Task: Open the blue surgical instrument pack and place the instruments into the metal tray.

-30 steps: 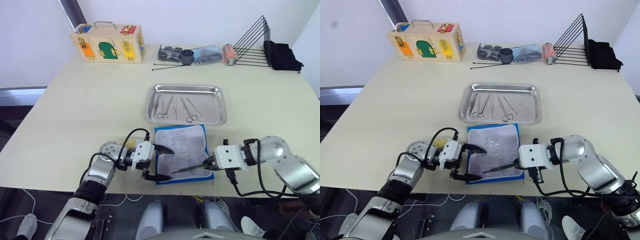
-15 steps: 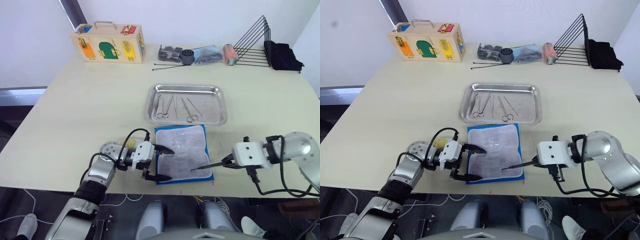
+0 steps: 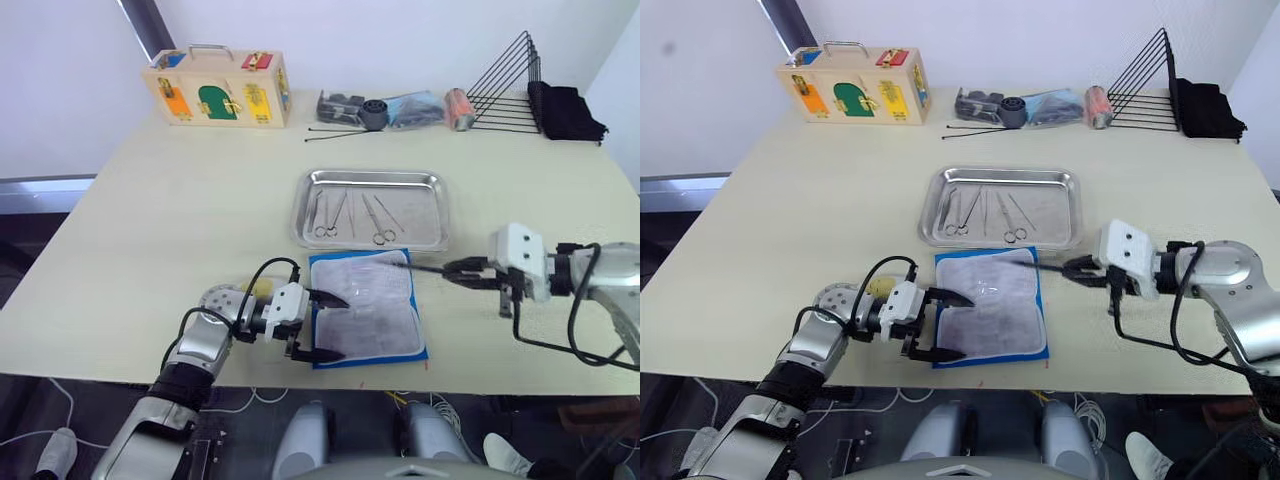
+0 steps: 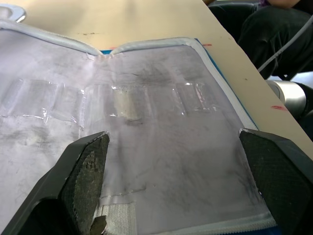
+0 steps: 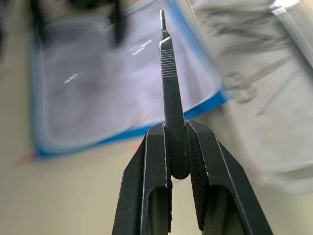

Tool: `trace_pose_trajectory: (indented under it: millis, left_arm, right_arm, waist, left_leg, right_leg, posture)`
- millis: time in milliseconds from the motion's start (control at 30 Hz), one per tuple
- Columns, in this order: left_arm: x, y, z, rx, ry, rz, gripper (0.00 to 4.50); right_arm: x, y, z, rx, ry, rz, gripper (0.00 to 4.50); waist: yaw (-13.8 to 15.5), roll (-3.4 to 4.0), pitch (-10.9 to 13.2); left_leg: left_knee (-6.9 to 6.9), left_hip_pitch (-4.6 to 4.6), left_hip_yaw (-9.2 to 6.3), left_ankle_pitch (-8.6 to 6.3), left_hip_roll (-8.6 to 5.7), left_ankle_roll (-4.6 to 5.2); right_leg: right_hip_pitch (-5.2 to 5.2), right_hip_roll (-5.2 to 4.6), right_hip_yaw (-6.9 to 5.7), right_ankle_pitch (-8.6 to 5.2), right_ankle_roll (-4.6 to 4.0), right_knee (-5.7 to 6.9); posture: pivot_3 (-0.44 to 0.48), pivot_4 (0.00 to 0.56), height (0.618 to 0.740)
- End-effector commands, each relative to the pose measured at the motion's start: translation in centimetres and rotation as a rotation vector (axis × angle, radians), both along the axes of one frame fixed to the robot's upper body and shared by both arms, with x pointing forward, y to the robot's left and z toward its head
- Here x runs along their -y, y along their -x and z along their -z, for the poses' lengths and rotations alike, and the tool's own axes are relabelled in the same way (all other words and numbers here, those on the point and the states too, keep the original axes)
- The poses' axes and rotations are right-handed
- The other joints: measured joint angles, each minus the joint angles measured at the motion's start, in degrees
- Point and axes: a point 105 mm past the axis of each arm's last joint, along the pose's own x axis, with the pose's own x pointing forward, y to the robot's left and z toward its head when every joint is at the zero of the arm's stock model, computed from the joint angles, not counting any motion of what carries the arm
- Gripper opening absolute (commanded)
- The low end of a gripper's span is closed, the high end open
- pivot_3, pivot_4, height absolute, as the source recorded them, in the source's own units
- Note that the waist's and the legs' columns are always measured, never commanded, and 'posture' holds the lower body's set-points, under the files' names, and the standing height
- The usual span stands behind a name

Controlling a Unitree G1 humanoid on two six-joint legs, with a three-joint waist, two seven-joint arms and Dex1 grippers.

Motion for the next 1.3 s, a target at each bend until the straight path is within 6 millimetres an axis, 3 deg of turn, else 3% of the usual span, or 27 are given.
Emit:
trace_pose_trajectory:
  millis: [33,167,533,867,1133,1167,1200,1300]
  left_arm:
    - [-0.4,1.7,3.2,-0.131,-0.085,0.003,4.5]
    - [-0.4,1.8,3.2,-0.133,-0.086,-0.004,4.5]
    - [-0.5,1.8,3.2,-0.13,-0.086,-0.02,4.5]
    - [-0.5,1.7,3.2,-0.127,-0.089,-0.024,4.5]
    - [-0.5,1.7,3.2,-0.126,-0.087,-0.024,4.5]
    - [-0.5,1.7,3.2,-0.127,-0.088,-0.025,4.5]
    - [-0.5,1.8,3.3,-0.127,-0.089,-0.025,4.5]
    - [-0.7,1.8,3.4,-0.125,-0.099,-0.029,4.5]
  right_arm:
    - [-0.3,-2.5,-1.7,0.07,-0.099,0.152,0.03]
    - [-1.4,-4.4,-1.8,0.055,-0.165,0.273,0.03]
    - [-2.4,-9.3,1.7,-0.106,-0.256,0.676,0.03]
    - [-3.3,-10.9,3.4,-0.187,-0.246,0.845,0.03]
    - [-4.1,-11.4,4.0,-0.203,-0.254,0.87,0.03]
    - [-4.3,-11.3,4.0,-0.205,-0.261,0.859,0.98]
    - [-4.3,-11.2,3.9,-0.202,-0.264,0.853,1.26]
    - [-4.4,-11.2,3.0,-0.173,-0.286,0.839,2.79]
  waist:
    - [-0.09,0.01,0.0]
    - [-0.07,0.05,-0.01]
    - [-0.31,0.1,-0.03]
    - [-0.28,0.12,-0.03]
    - [-0.32,0.13,-0.03]
    - [-0.33,0.13,-0.03]
    - [-0.33,0.14,-0.03]
    - [-0.35,0.14,-0.03]
  left_leg:
    - [0.0,0.0,0.01,0.0,0.0,0.0]
    - [0.0,-0.03,-0.01,0.0,0.0,0.0]
    - [-0.04,-0.08,0.09,0.0,0.0,0.01]
    - [-0.04,-0.12,0.07,0.0,0.0,0.01]
    - [-0.05,-0.12,0.06,0.0,0.0,0.01]
    - [-0.05,-0.12,0.07,0.0,0.0,0.01]
    - [-0.05,-0.13,0.06,0.0,0.0,0.01]
    - [-0.05,-0.12,0.07,0.0,0.0,0.01]
  right_leg:
    - [0.0,0.0,0.01,0.0,0.0,0.0]
    - [-0.03,0.0,-0.01,0.0,-0.01,0.01]
    - [-0.2,0.01,0.09,0.01,-0.02,0.1]
    - [-0.24,0.0,0.07,0.01,-0.02,0.13]
    - [-0.25,0.0,0.06,0.01,-0.02,0.13]
    - [-0.25,0.0,0.06,0.01,-0.02,0.12]
    - [-0.25,0.0,0.07,0.01,-0.02,0.12]
    - [-0.25,0.0,0.07,0.01,-0.02,0.13]
  posture:
    - [0.0,0.15,0.74]
    - [0.0,0.15,0.74]
    - [0.0,0.15,0.74]
    - [0.0,0.15,0.74]
    - [0.0,0.15,0.74]
    - [0.0,0.15,0.74]
    - [0.0,0.15,0.74]
    - [0.0,0.15,0.74]
